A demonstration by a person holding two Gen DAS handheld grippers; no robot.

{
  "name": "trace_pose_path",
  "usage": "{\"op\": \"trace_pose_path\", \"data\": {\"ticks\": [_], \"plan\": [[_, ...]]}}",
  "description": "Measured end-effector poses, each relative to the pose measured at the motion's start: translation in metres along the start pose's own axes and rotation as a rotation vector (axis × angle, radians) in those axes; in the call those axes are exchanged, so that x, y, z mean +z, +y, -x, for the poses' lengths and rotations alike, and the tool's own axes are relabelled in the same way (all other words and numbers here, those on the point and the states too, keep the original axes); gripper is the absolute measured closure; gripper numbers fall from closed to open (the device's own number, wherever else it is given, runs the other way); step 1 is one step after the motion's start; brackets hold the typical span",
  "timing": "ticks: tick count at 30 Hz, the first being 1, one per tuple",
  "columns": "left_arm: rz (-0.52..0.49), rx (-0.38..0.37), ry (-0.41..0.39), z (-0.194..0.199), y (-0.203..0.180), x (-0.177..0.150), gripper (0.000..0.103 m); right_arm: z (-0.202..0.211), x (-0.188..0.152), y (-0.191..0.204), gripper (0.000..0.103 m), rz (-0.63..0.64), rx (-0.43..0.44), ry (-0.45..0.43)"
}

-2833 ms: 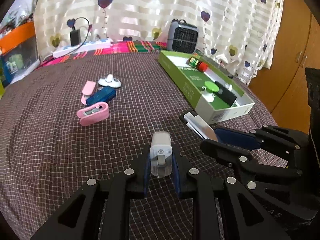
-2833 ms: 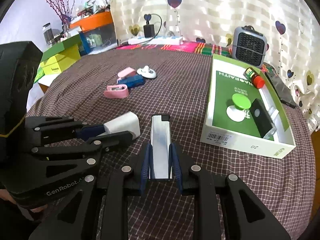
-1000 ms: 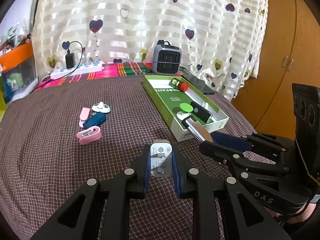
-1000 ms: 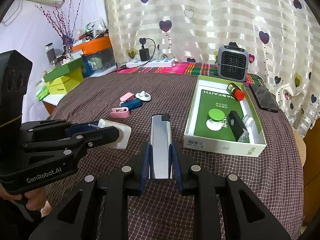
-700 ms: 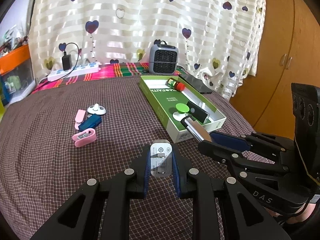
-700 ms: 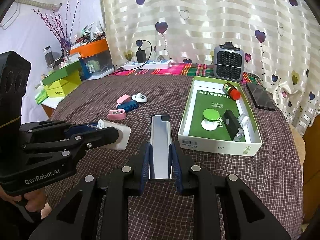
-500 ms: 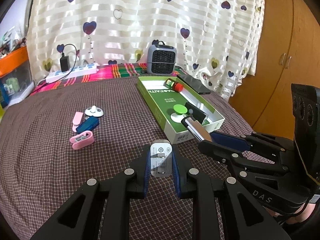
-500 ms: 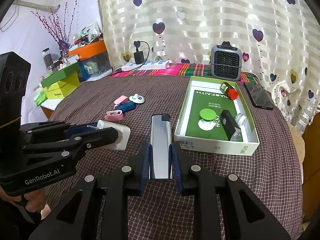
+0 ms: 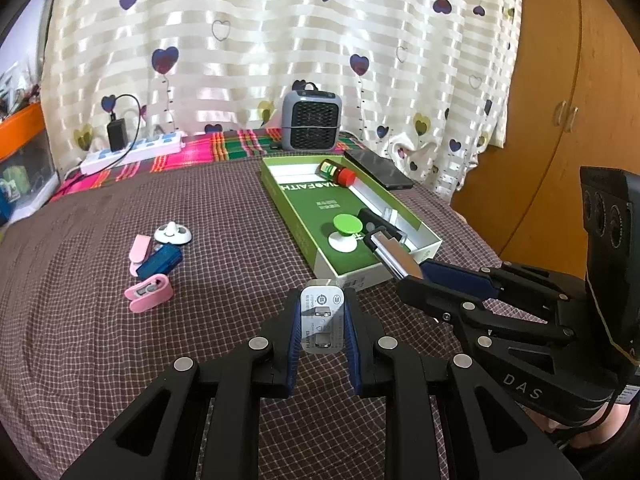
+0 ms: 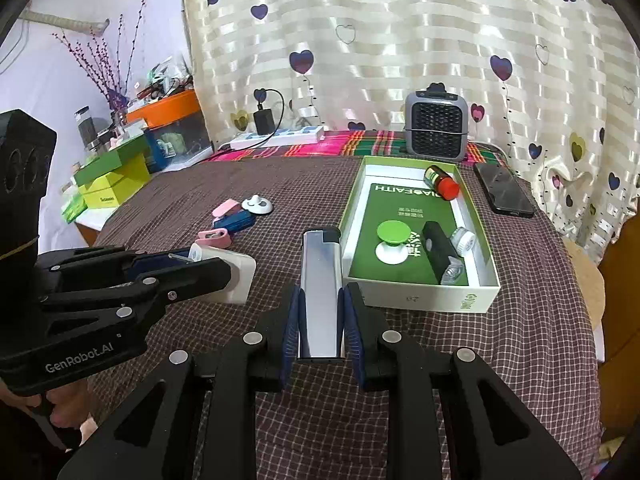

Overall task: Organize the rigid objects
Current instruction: 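Carry the charger block and white bar over the box with both grippers, then lower the charger block and white bar into the box and open both grippers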

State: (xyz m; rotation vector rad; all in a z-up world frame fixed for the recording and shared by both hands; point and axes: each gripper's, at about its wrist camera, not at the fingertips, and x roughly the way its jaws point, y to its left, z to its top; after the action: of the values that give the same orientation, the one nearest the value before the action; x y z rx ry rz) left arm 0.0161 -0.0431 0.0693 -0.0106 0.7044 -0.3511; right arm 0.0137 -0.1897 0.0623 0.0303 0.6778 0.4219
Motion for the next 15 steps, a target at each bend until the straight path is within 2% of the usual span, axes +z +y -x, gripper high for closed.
{"op": "trace_pose_path", "data": {"ticks": [15], "plan": [[-0.026,-0.019,-0.006,-0.014,-0.014,0.014,0.084,-0.002,0.005,-0.018,0.079,-0.021,-0.022,-0.007]]}}
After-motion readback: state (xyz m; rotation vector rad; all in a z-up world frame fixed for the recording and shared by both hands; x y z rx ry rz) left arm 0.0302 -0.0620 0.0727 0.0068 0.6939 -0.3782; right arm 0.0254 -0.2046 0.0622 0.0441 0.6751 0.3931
